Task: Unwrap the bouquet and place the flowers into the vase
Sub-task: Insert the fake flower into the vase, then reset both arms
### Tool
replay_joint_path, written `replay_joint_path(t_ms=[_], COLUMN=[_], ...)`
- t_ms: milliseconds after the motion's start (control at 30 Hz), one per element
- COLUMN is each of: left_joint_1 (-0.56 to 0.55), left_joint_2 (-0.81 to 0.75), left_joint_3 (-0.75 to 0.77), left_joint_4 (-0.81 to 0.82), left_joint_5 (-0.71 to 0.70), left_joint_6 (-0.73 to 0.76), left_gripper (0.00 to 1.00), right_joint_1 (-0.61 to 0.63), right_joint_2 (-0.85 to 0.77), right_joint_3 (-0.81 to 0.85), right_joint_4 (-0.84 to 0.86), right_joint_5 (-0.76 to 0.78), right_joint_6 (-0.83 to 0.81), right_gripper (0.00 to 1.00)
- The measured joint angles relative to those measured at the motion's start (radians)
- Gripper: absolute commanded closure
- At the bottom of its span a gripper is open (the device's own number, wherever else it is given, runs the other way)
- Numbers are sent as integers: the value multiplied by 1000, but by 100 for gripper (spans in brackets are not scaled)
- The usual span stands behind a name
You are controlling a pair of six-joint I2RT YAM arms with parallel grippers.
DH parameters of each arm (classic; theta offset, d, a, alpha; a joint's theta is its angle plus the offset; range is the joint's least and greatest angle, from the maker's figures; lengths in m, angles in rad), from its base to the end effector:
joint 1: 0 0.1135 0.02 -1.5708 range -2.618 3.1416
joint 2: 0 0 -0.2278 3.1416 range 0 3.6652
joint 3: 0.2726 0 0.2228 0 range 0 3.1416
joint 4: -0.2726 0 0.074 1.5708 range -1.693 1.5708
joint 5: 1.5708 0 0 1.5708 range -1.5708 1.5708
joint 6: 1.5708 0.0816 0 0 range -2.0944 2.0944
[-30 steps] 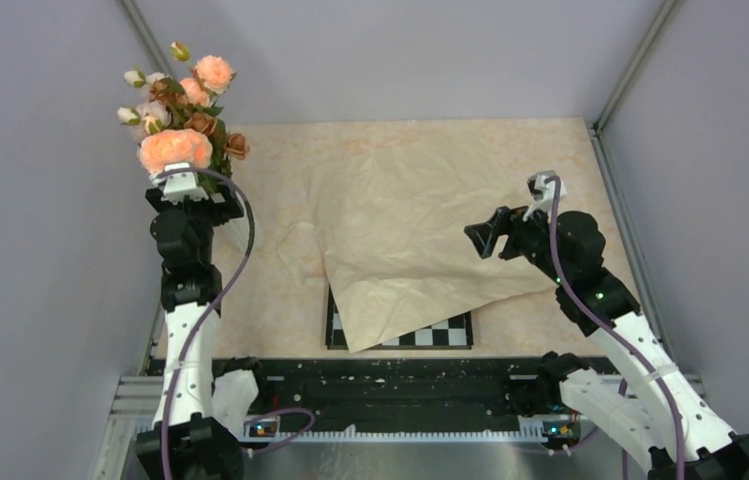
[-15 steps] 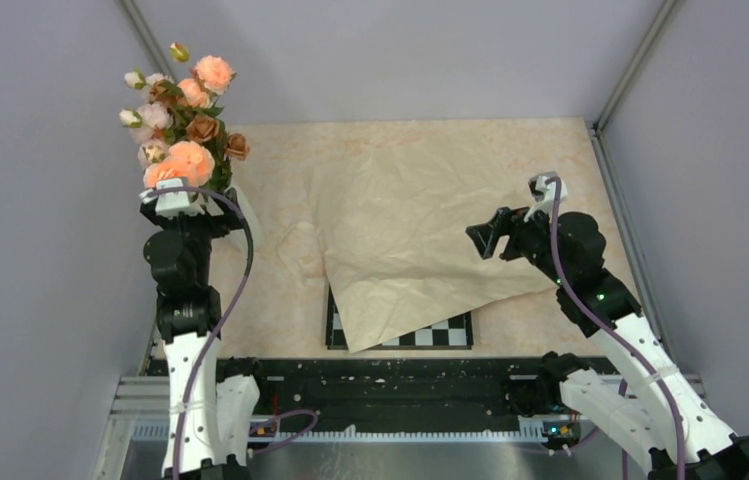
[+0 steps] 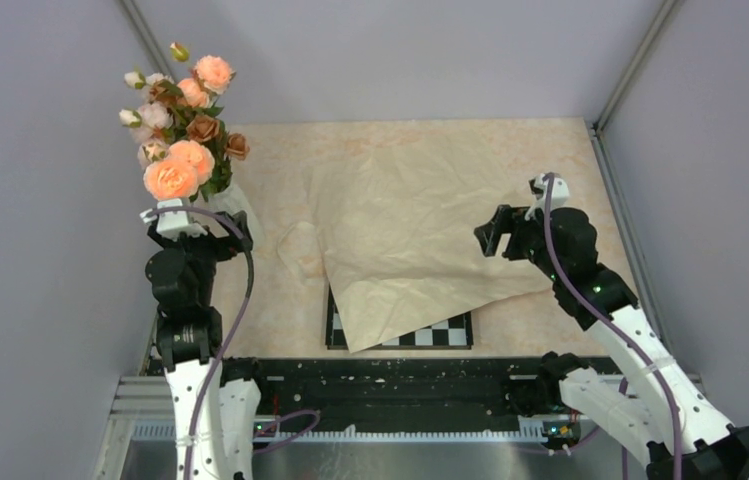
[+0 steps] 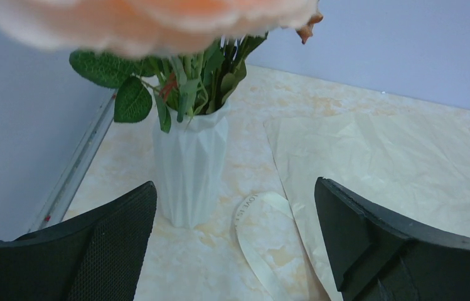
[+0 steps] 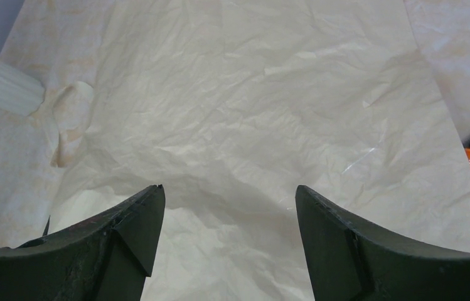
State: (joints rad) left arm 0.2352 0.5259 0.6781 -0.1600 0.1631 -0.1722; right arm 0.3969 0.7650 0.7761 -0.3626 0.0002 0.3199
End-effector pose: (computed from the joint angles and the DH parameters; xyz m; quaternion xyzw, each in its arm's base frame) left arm 0.1786 0.0292 0.3185 -0.0869 0.7045 -0.0357 0.7035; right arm 0.1989 0.0833 0.2800 -0.0315 0.8192 0.2008 0.5362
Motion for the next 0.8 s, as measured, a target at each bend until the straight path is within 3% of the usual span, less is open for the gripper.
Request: replay_joint_path(t_ms=[467,800], left_joint_1=[0,-13], left_joint_2=[-134,-215], left_joint_3=[31,55], left_joint_4=[-298,-351], left_joint_5=[-74,-66], left_joint_6=[-97,-72], left_gripper=[1,1], right_joint_1=[-97,-105], right_joint_2=[26,-151], right_joint_3=[83,127], right_joint_4=[-146,-137], right_joint_5=[140,259], right_joint_6=[32,-13], right_gripper=[19,18])
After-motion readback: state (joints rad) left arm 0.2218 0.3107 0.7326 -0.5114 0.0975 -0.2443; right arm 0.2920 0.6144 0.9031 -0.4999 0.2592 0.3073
